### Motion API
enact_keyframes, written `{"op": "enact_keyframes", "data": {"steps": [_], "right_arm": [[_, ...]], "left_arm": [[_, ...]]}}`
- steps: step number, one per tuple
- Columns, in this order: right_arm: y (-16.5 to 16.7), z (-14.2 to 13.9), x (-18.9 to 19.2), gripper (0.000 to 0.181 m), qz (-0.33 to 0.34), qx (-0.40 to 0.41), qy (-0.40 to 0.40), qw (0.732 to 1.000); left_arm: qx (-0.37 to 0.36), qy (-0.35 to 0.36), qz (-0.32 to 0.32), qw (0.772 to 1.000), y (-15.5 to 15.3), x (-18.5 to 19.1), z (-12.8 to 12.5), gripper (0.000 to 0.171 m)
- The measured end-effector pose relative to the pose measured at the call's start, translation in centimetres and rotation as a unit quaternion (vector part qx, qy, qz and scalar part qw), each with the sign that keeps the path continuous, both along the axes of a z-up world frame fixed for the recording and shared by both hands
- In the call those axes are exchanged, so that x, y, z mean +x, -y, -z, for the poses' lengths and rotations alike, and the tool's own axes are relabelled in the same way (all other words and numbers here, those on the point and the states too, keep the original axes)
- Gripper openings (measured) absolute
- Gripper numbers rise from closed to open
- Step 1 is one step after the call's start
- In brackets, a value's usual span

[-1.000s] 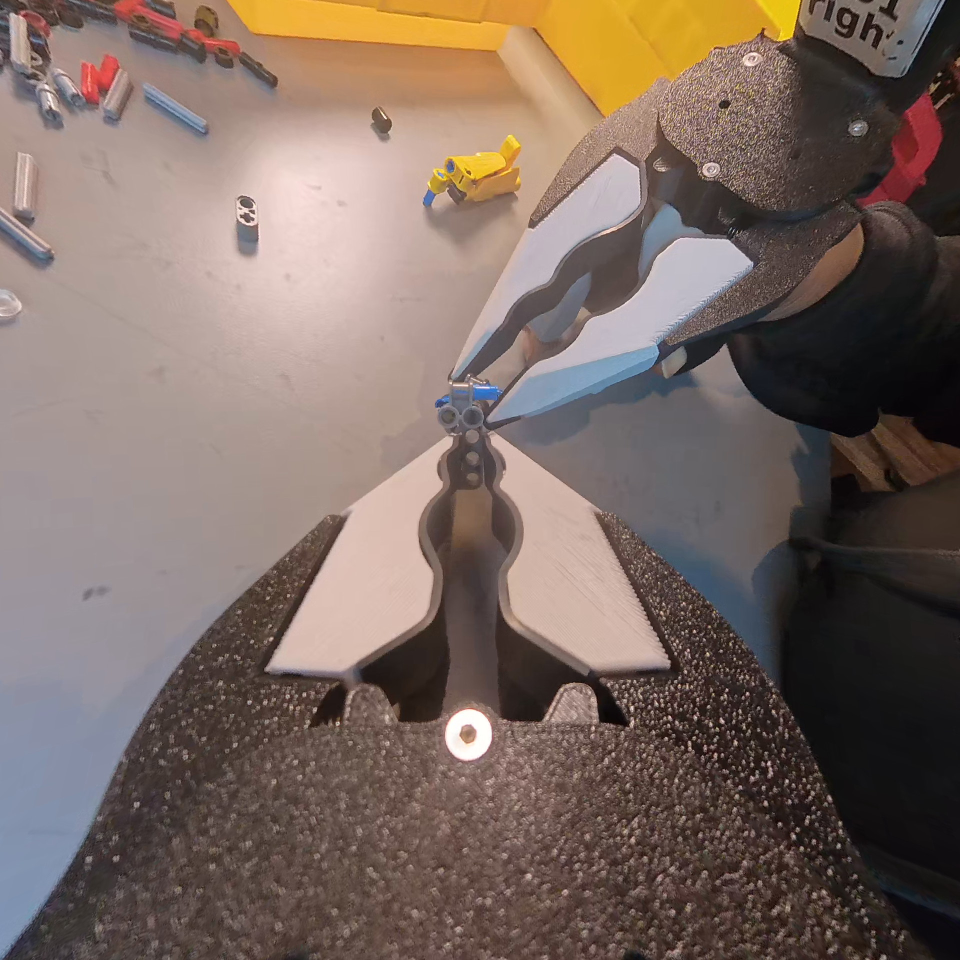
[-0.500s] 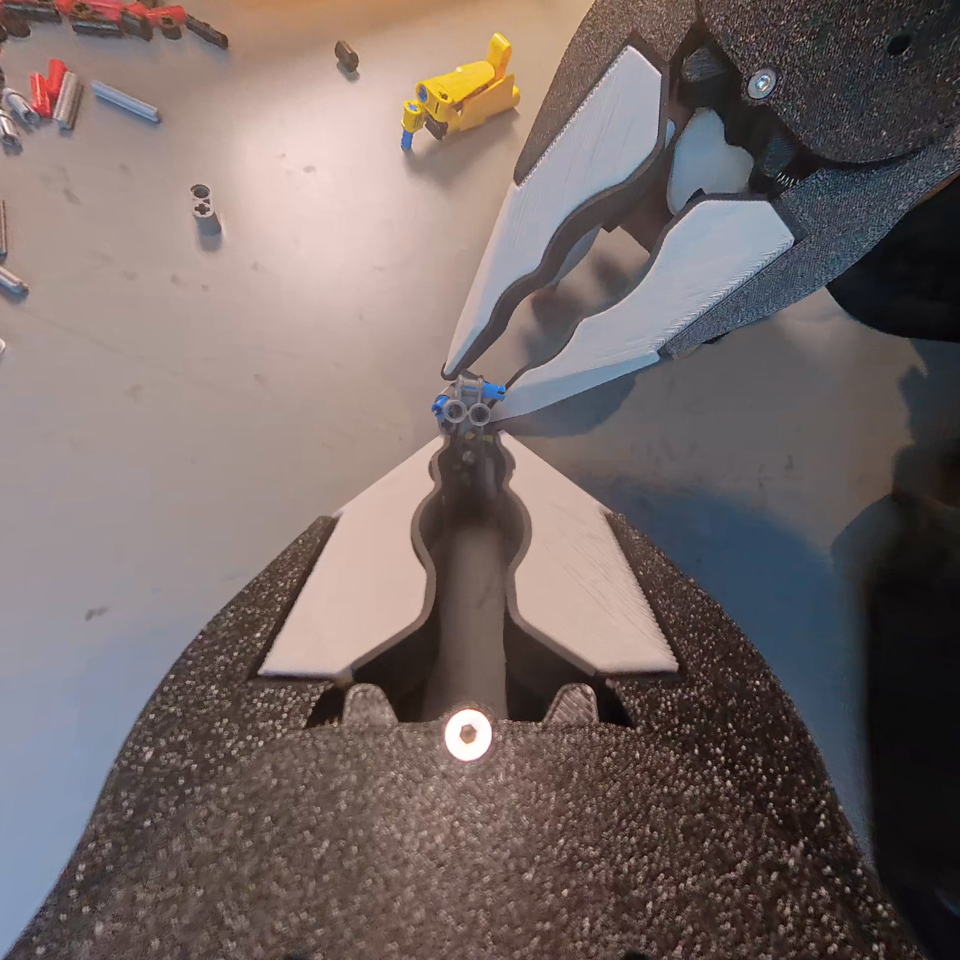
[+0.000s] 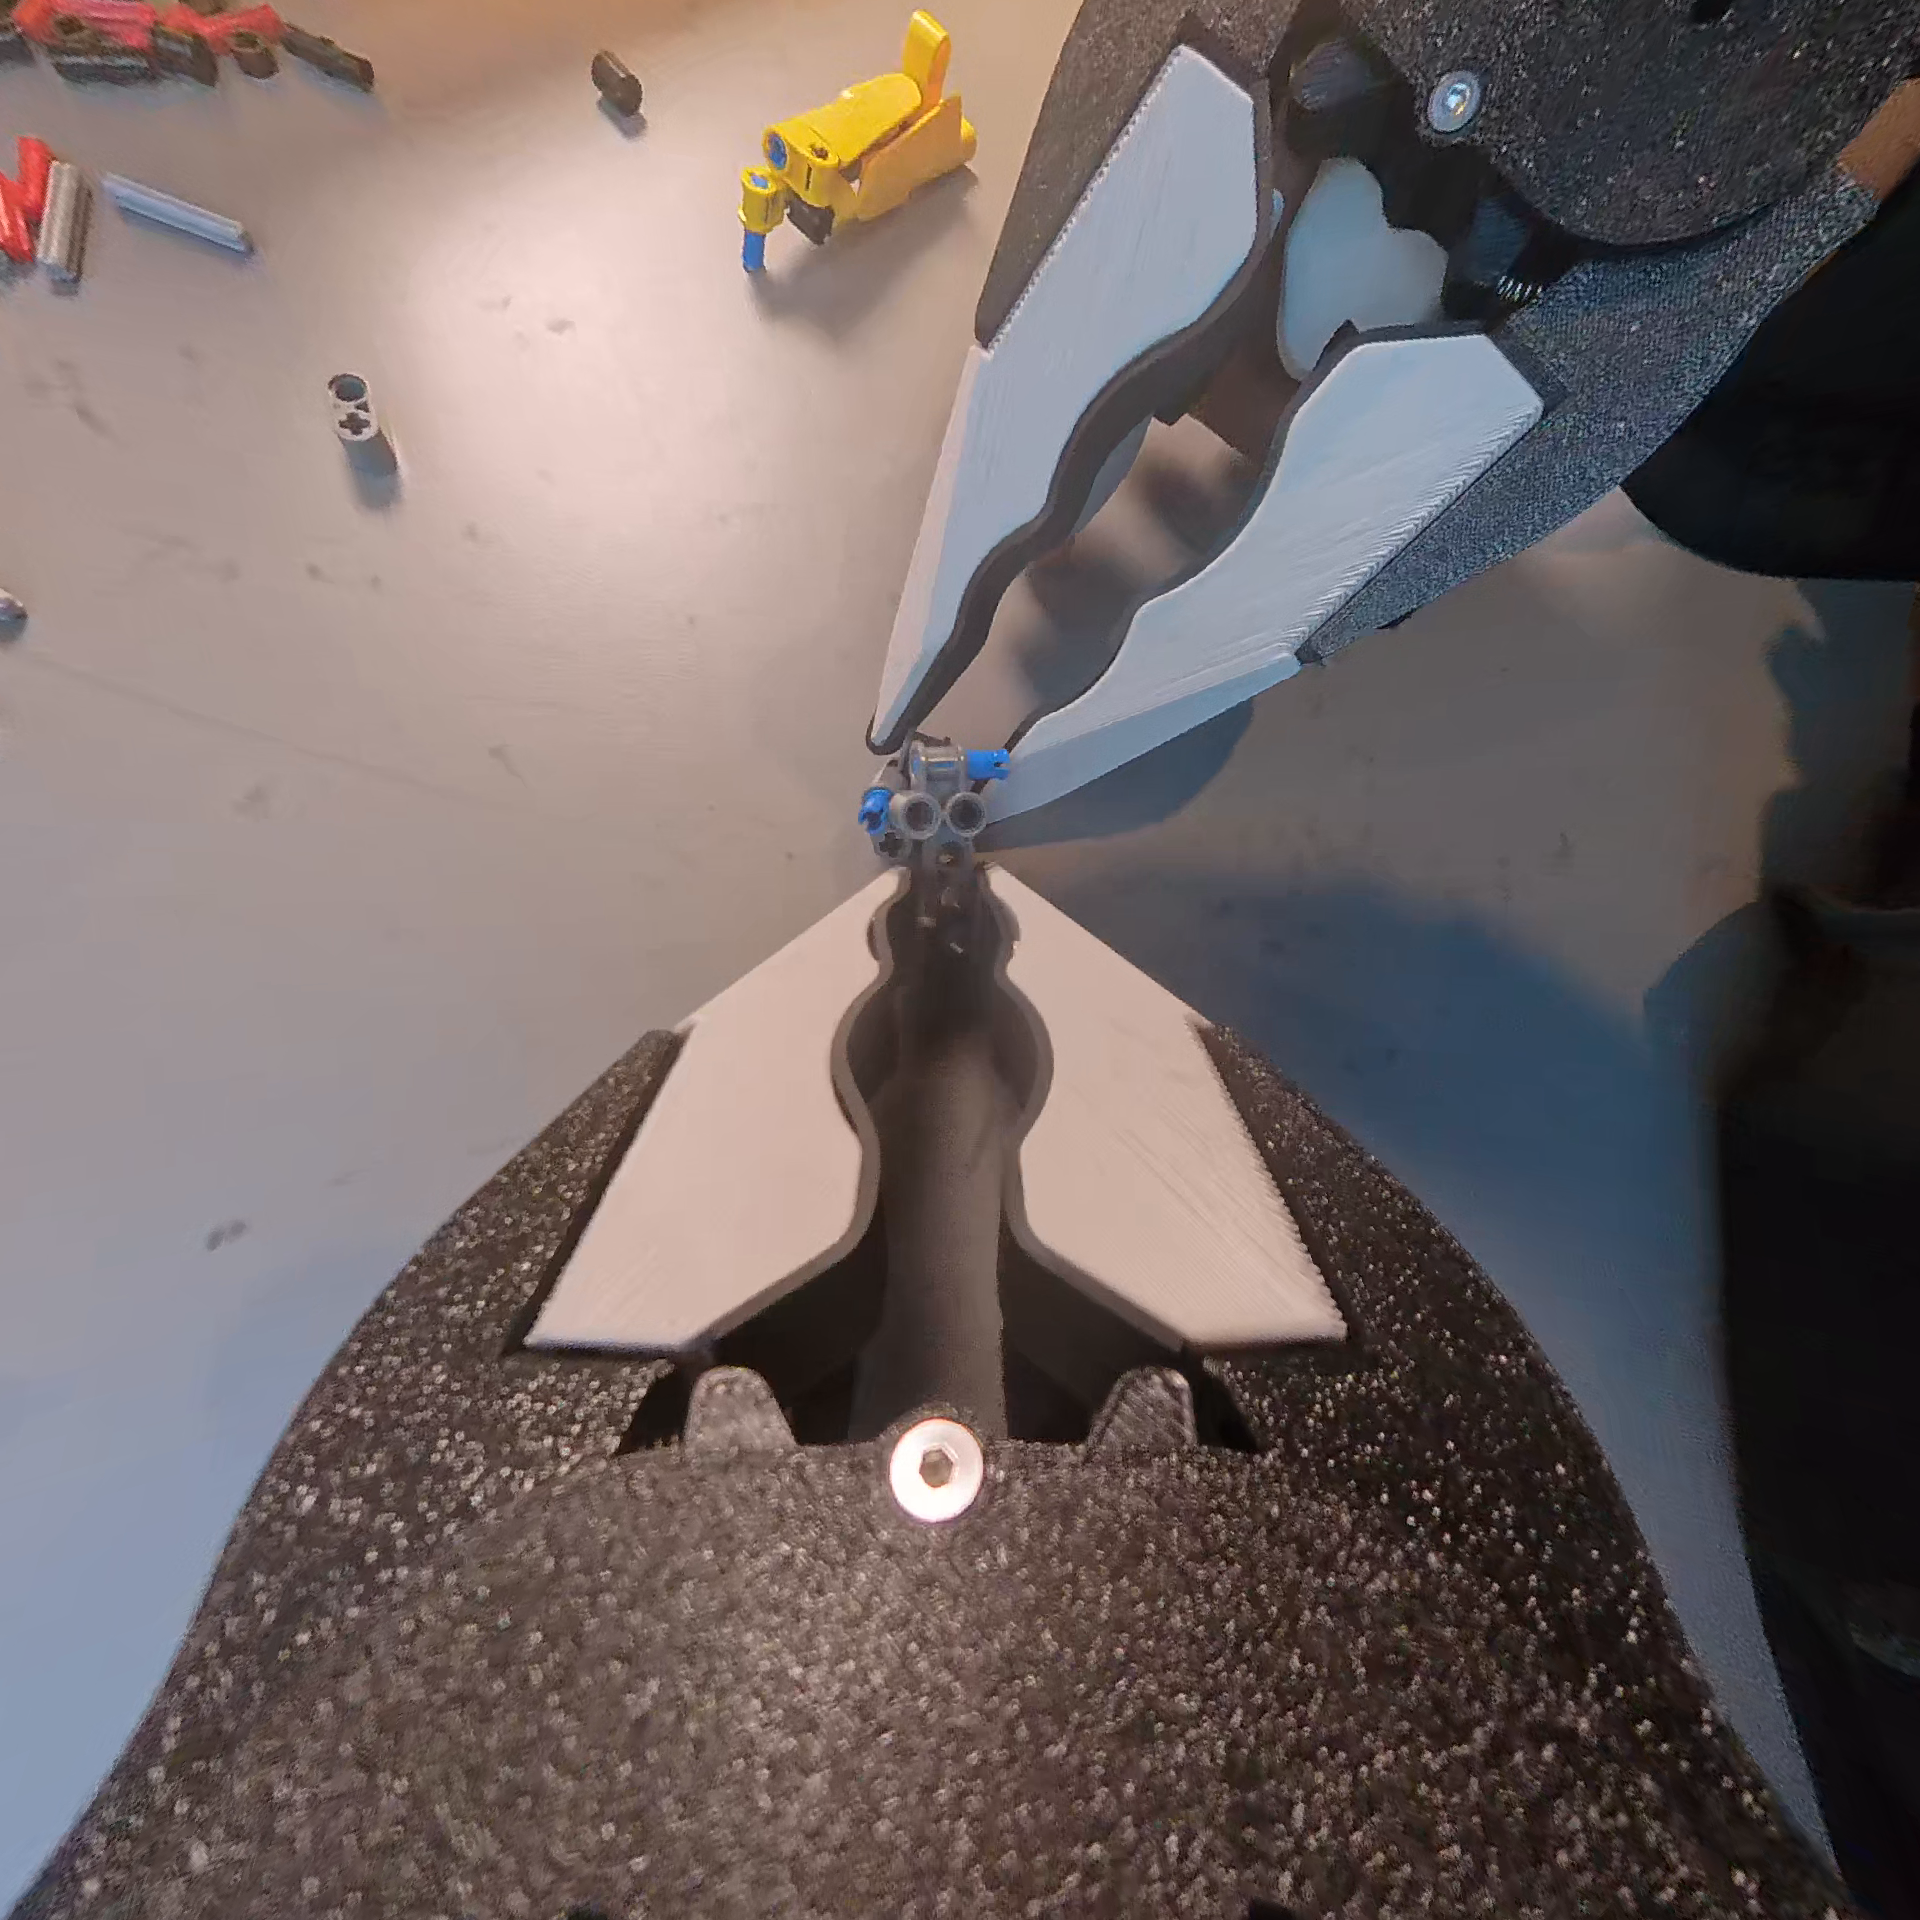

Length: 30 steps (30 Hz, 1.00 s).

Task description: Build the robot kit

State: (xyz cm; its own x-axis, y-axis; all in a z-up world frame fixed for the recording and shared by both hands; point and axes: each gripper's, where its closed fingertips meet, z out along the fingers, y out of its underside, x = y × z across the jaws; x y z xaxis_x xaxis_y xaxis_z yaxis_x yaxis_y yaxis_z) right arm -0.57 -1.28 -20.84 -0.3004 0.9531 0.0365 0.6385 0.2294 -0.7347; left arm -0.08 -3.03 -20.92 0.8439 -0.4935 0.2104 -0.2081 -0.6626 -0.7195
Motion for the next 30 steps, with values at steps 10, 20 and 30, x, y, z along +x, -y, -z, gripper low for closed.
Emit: {"op": "enact_keyframes", "data": {"steps": [10, 20, 30], "right_arm": [[-0.03, 0.11, 0.12, 0.016, -0.012, 0.022, 0.0, 1.0], [0.07, 0.27, 0.24, 0.016, -0.022, 0.023, 0.002, 0.999], [0.1, 0.27, 0.24, 0.016, -0.023, 0.024, 0.0, 0.999]], "left_arm": [[-0.003, 0.016, -0.008, 1.0, -0.12, 0.24, 0.02, 0.008], [-0.005, 0.023, 0.003, 1.0, 0.26, -0.18, -0.8, 0.018], [-0.008, -0.004, 0.034, 0.999, 0.82, 0.39, 0.01, 0.008]]}}
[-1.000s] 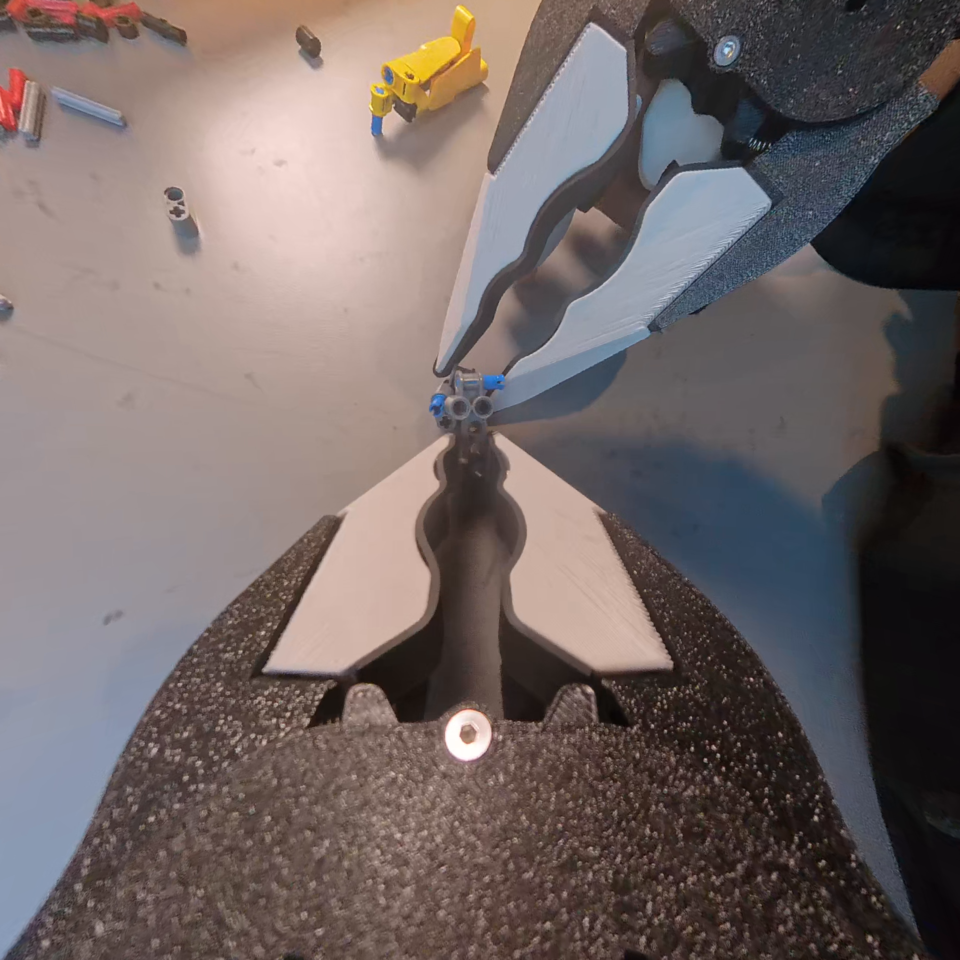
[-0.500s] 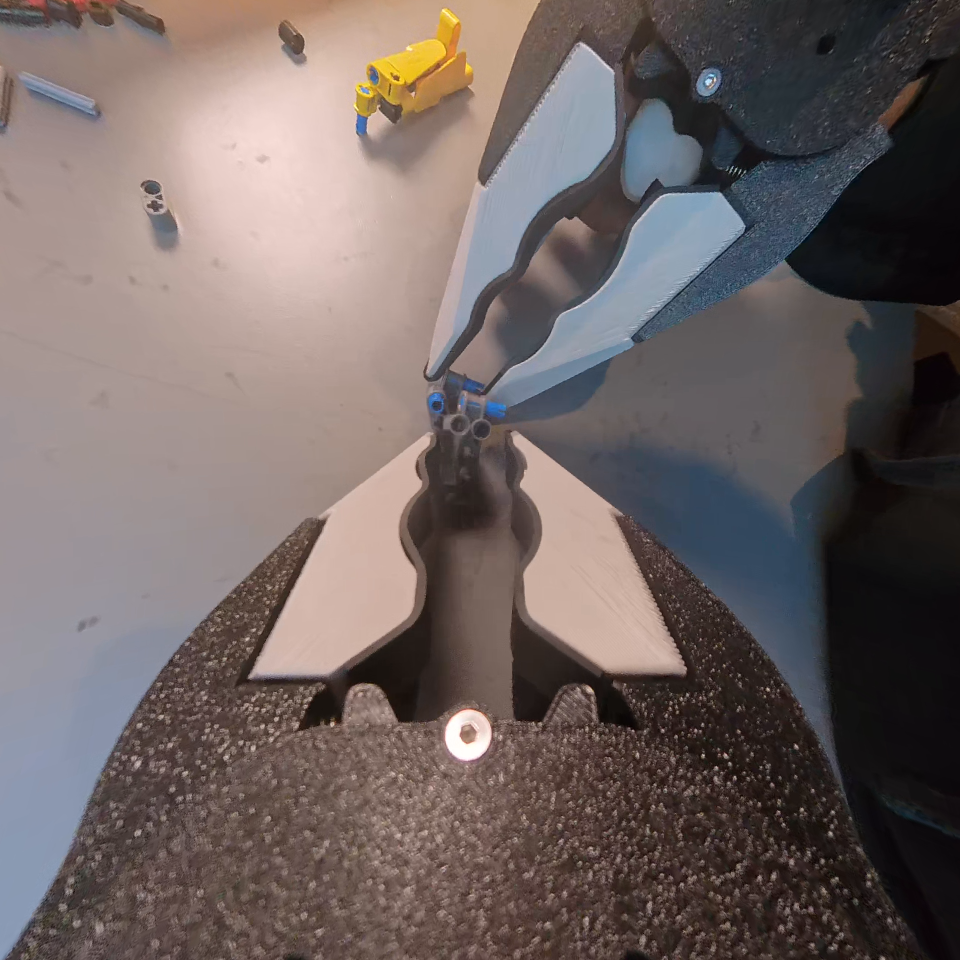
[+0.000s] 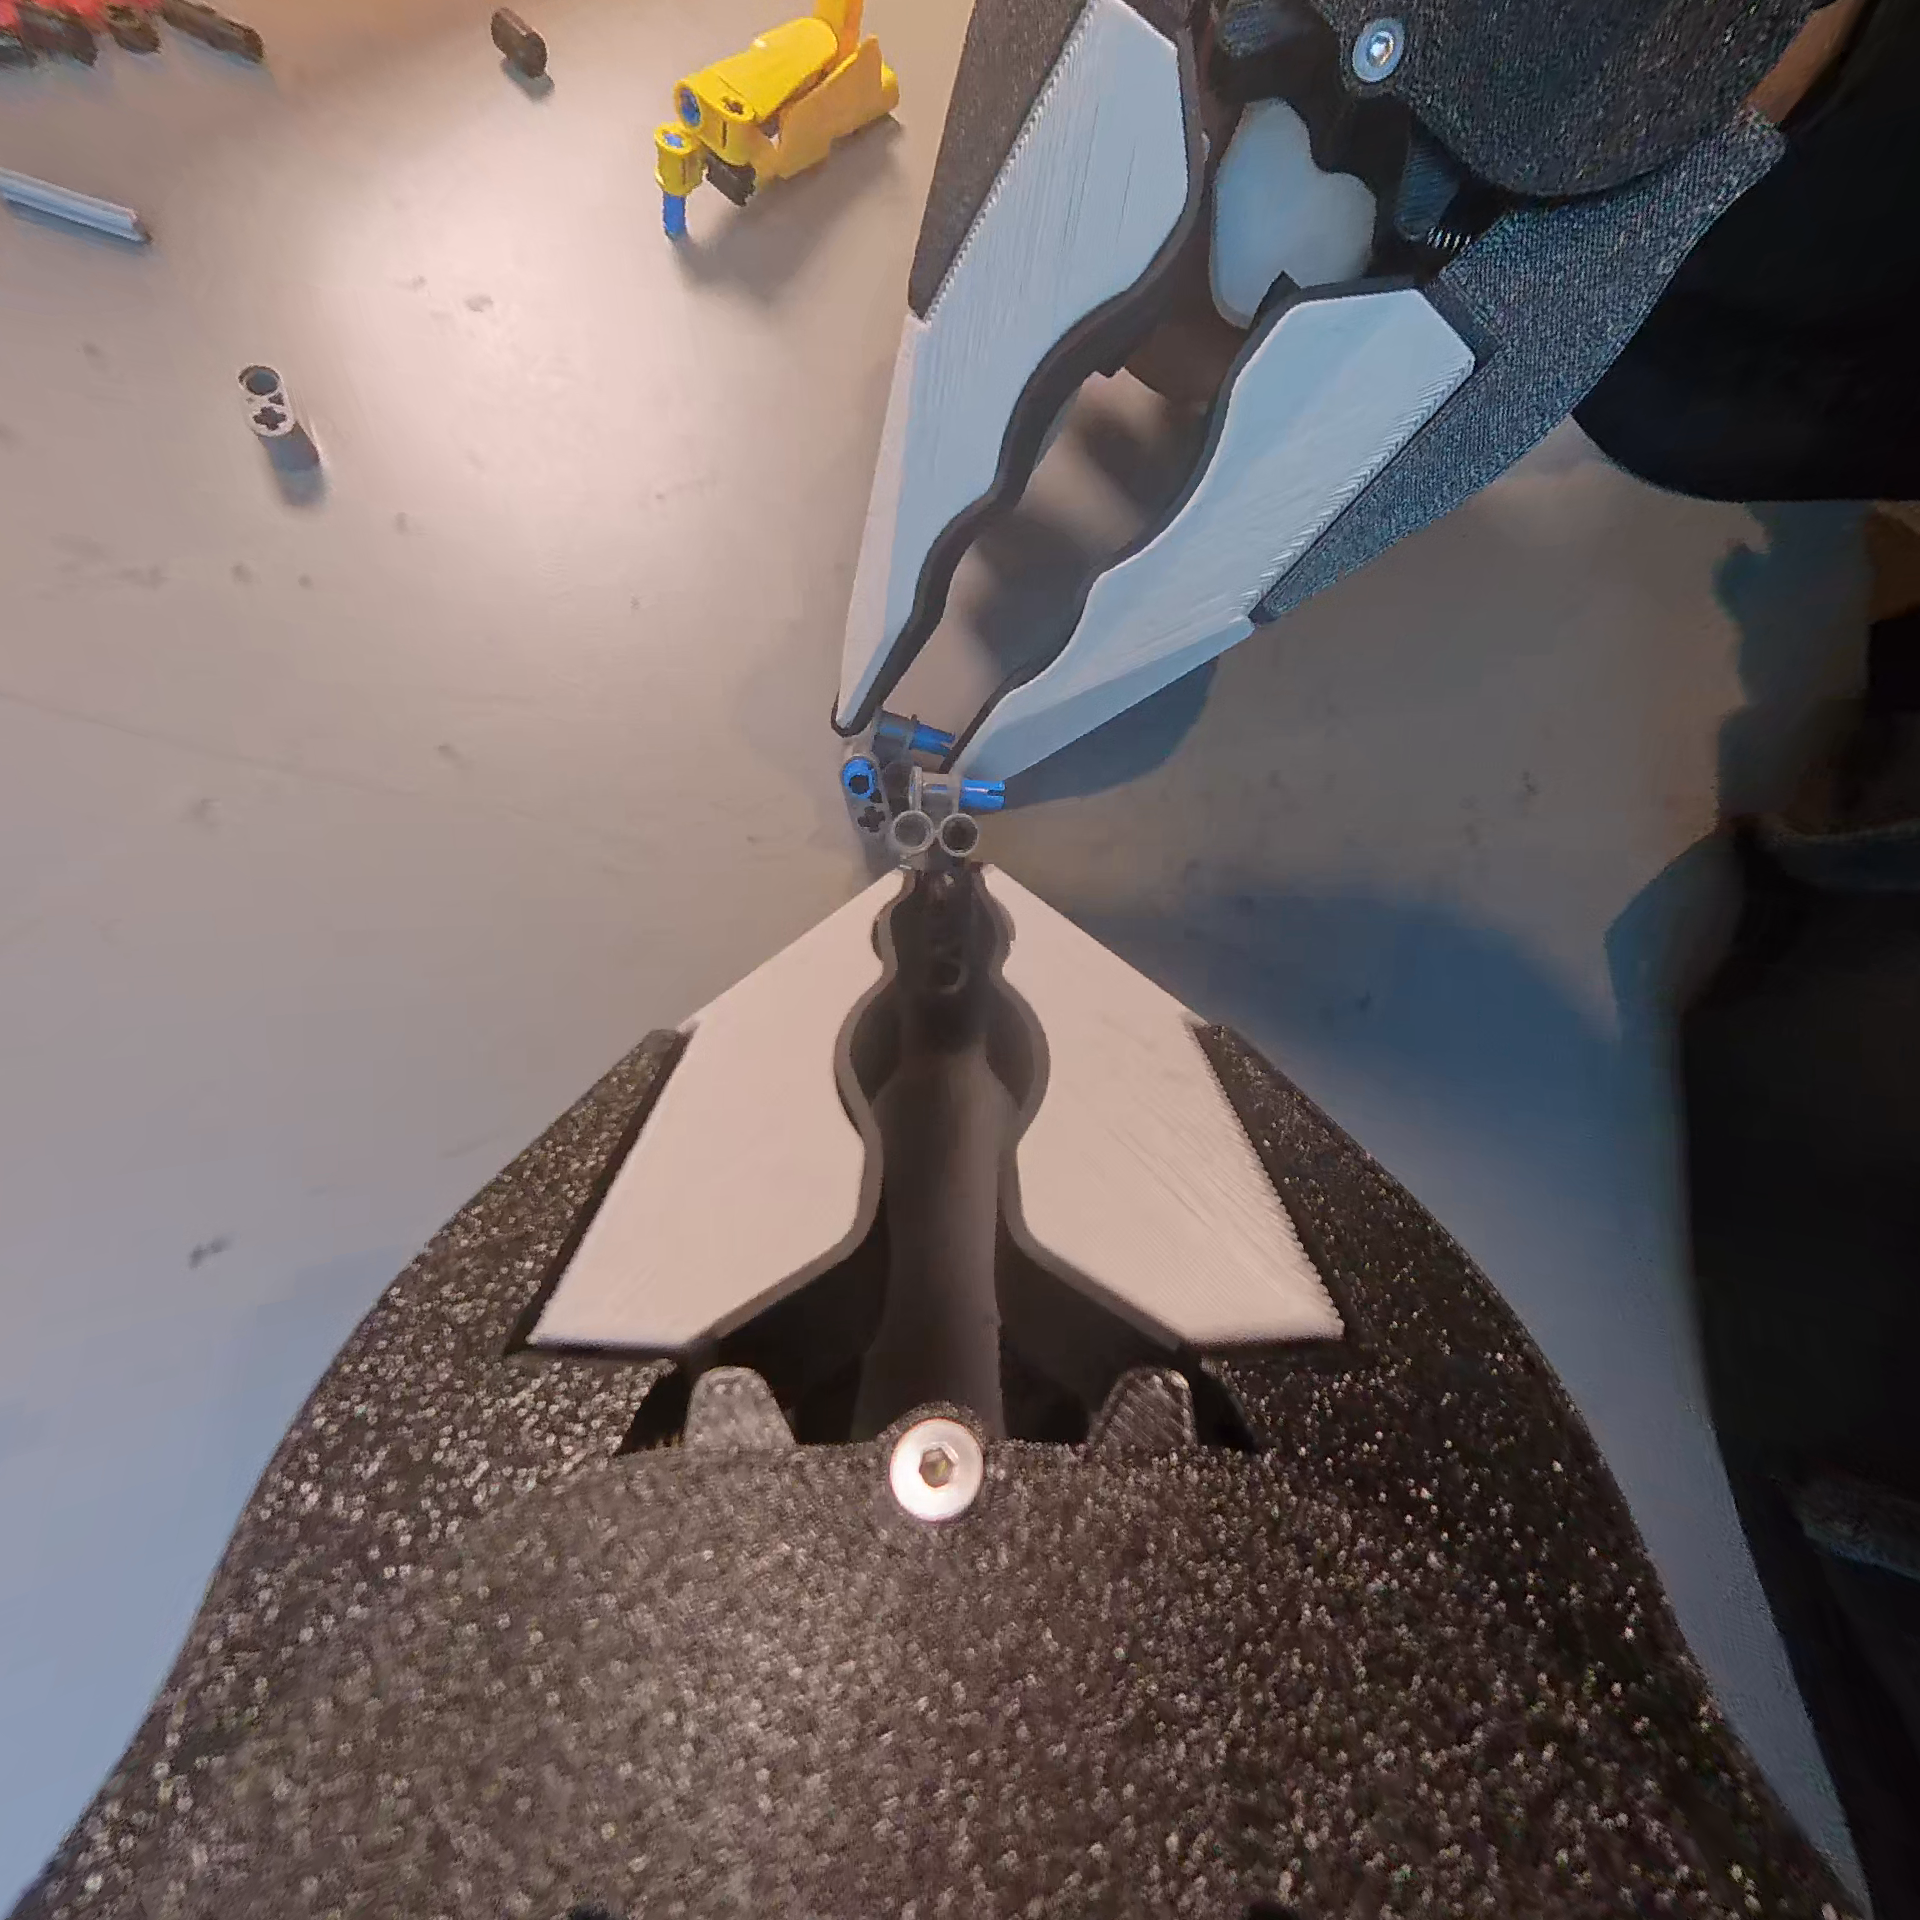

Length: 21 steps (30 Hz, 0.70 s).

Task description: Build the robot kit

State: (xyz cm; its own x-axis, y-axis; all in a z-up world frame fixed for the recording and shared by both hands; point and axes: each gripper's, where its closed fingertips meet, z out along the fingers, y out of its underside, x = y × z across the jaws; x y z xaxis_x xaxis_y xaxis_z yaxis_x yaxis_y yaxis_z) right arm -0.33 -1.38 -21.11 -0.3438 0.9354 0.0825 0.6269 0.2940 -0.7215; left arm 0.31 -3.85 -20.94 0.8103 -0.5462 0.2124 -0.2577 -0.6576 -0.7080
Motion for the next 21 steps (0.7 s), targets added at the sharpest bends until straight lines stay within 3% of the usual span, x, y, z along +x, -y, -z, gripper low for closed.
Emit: {"op": "enact_keyframes", "data": {"steps": [21], "right_arm": [[0.58, 0.03, 0.62, 0.02, -0.02, -0.016, 0.023, 0.999]], "left_arm": [[-0.003, 0.005, -0.003, 1.0, 0.01, -0.23, 0.03, 0.008]]}}
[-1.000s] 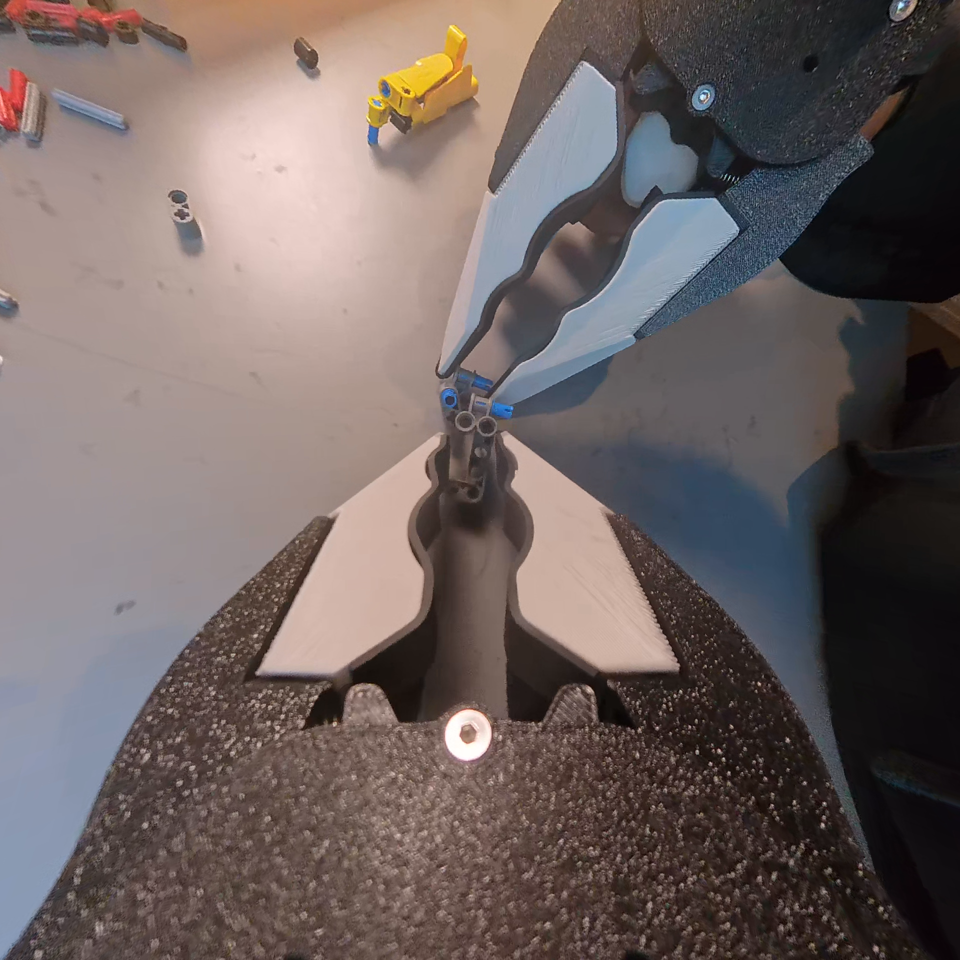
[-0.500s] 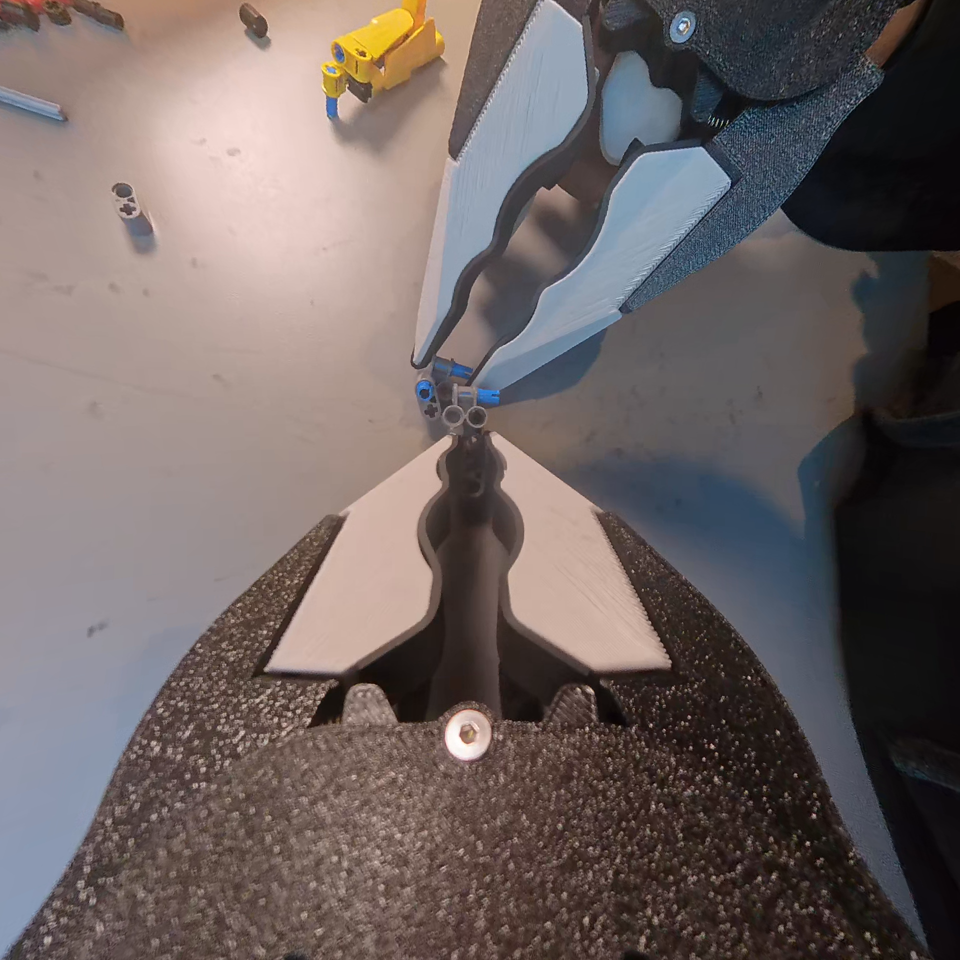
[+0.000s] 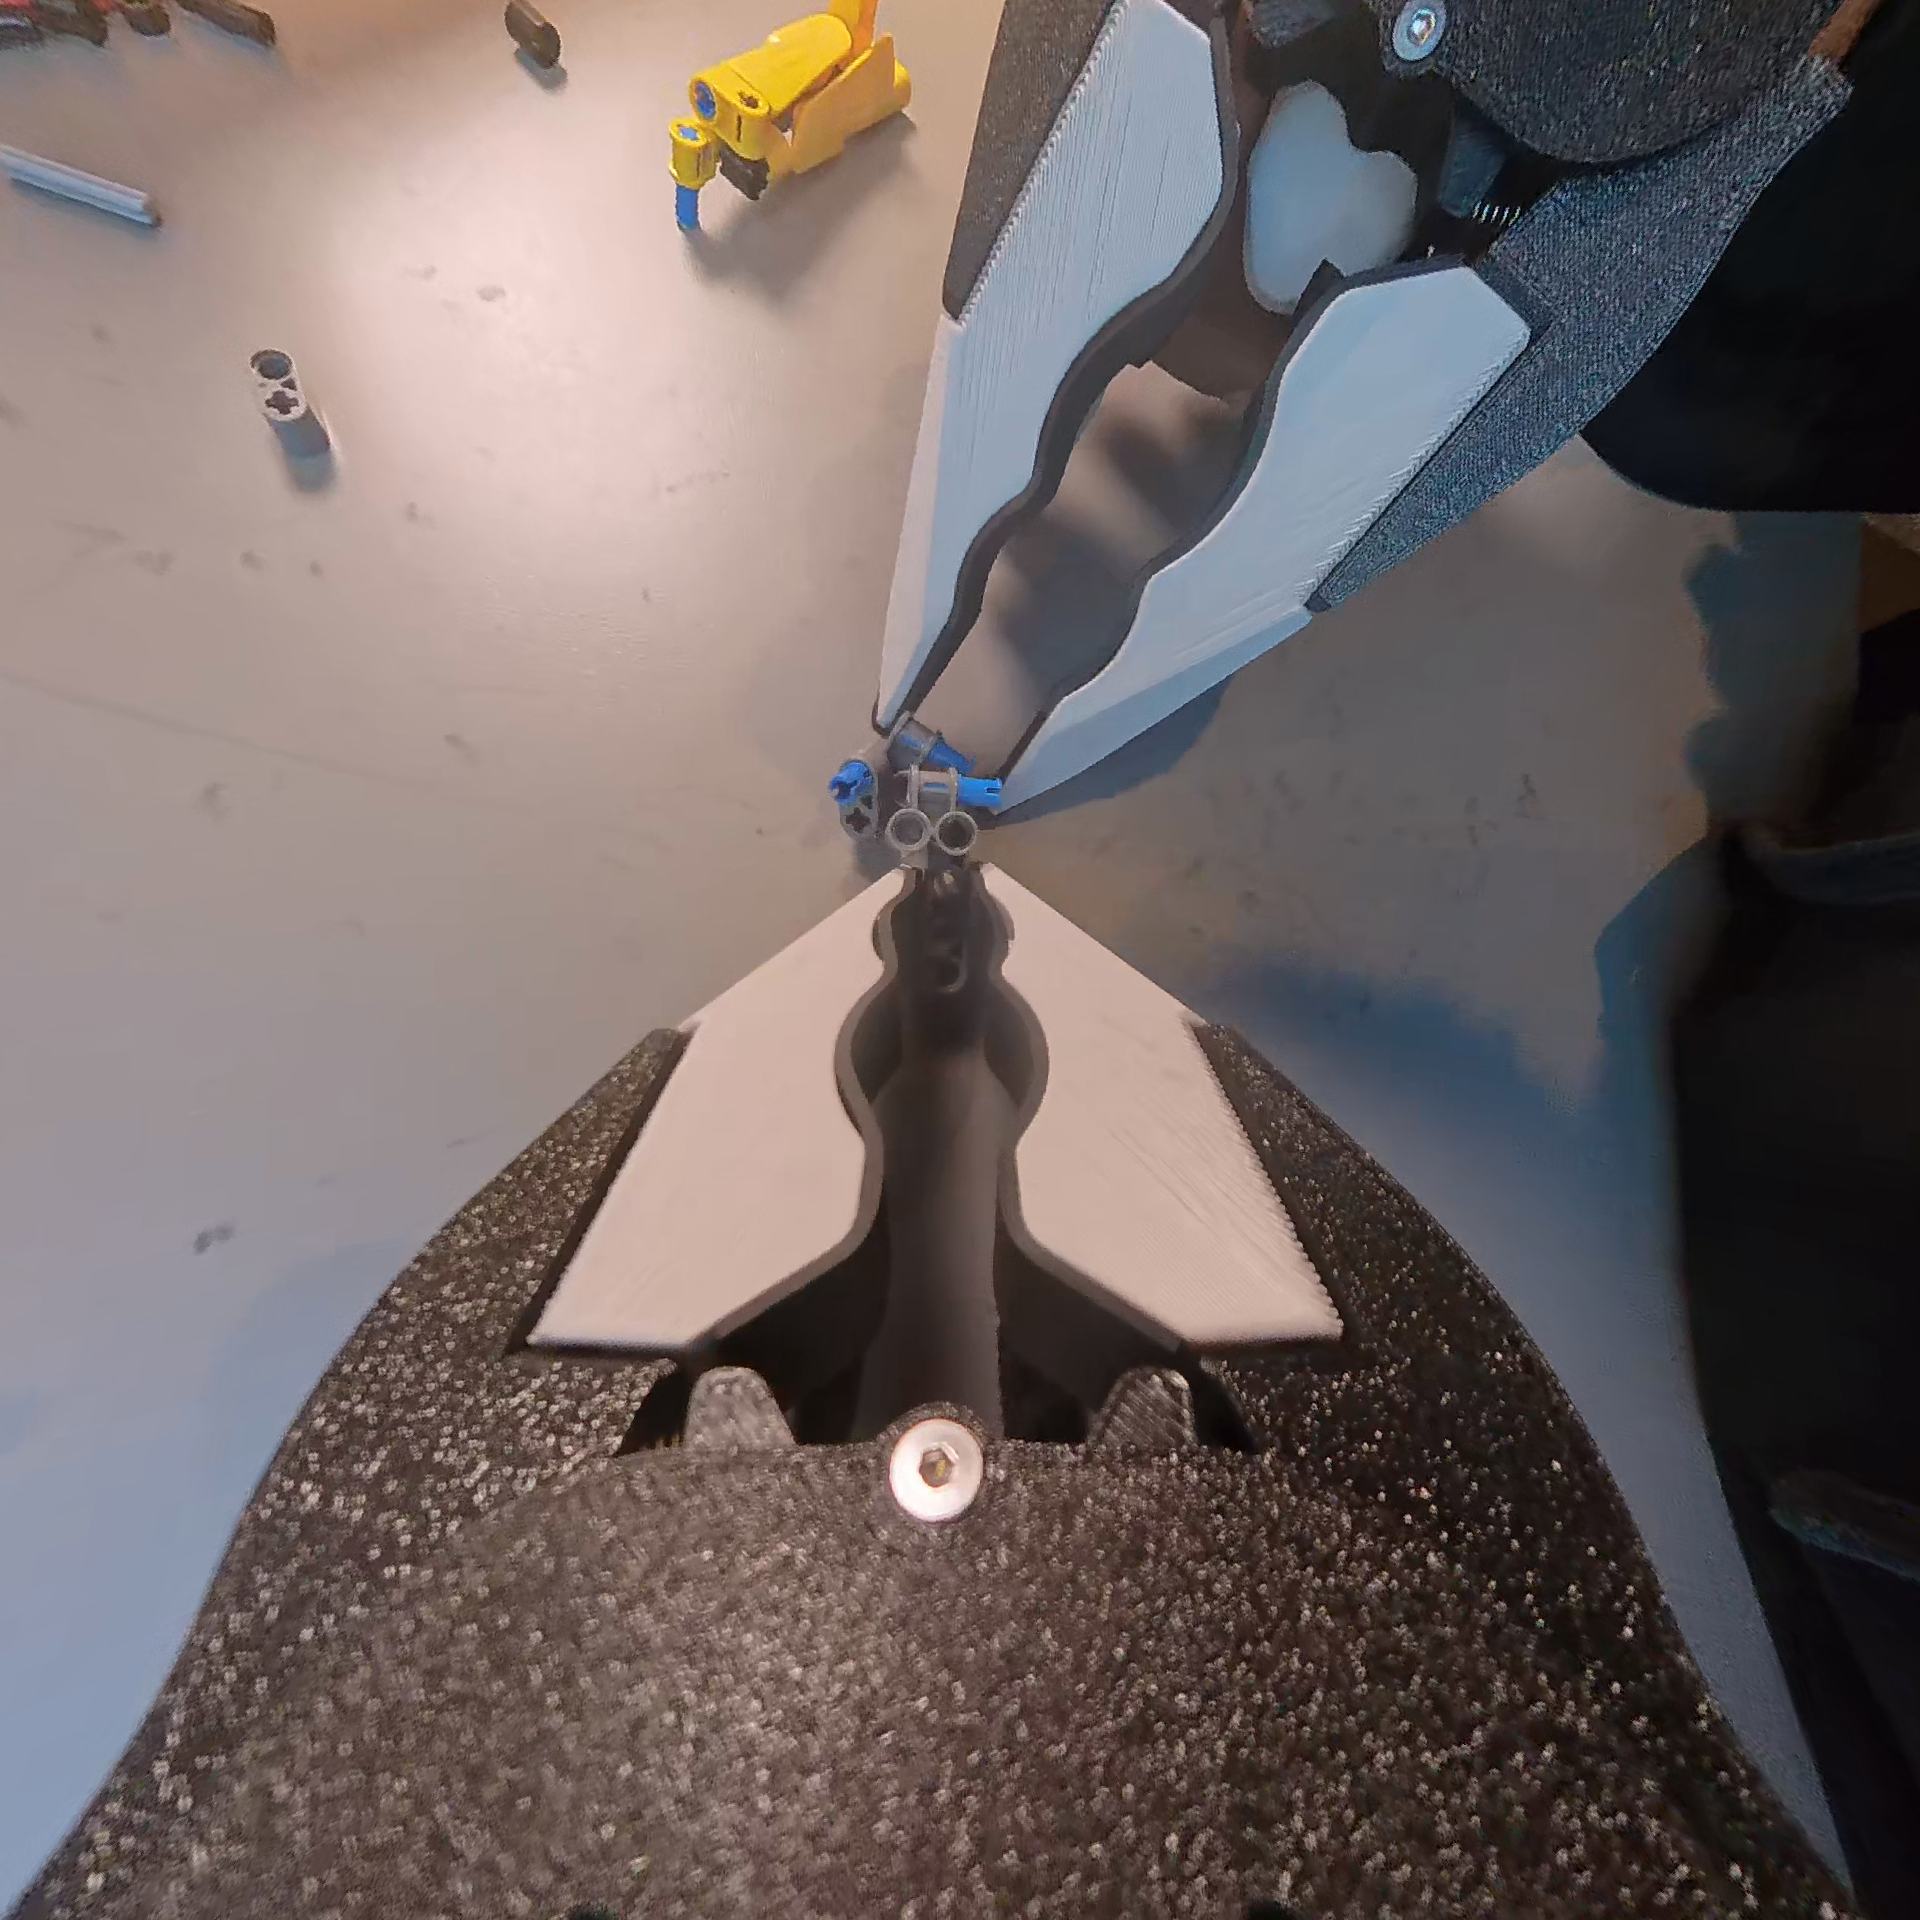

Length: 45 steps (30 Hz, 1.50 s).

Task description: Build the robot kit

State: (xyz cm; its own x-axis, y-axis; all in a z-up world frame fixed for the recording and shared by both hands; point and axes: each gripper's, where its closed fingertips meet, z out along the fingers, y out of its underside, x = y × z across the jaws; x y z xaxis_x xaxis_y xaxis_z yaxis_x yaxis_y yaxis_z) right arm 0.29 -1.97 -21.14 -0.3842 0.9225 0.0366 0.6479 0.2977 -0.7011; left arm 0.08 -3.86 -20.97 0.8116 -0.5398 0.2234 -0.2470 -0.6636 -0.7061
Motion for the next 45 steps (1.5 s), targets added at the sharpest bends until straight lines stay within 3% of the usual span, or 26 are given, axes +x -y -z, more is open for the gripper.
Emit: {"op": "enact_keyframes", "data": {"steps": [11, 20, 29, 45], "right_arm": [[0.1, -0.2, 0.2, 0.04, -0.071, -0.006, 0.027, 0.997], [0.8, 0.1, 0.3, 0.015, -0.082, 0.005, 0.026, 0.996], [0.8, 0.1, 0.4, 0.013, -0.072, -0.008, 0.026, 0.997], [0.2, -0.3, 0.7, 0.033, -0.059, -0.03, 0.013, 0.998]], "left_arm": [[-0.01, 0.007, 0.003, 1.0, 0.2, -0.2, 0.0, 0.013], [-0.008, -0.009, 0.014, 1.0, 0.5, -0.3, 0.2, 0.009], [-0.004, -0.01, 0.021, 1.0, 0.6, -0.3, 0.0, 0.007], [-0.008, 0.104, 0.006, 0.995, 0.2, -0.9, -1.8, 0.007]]}}
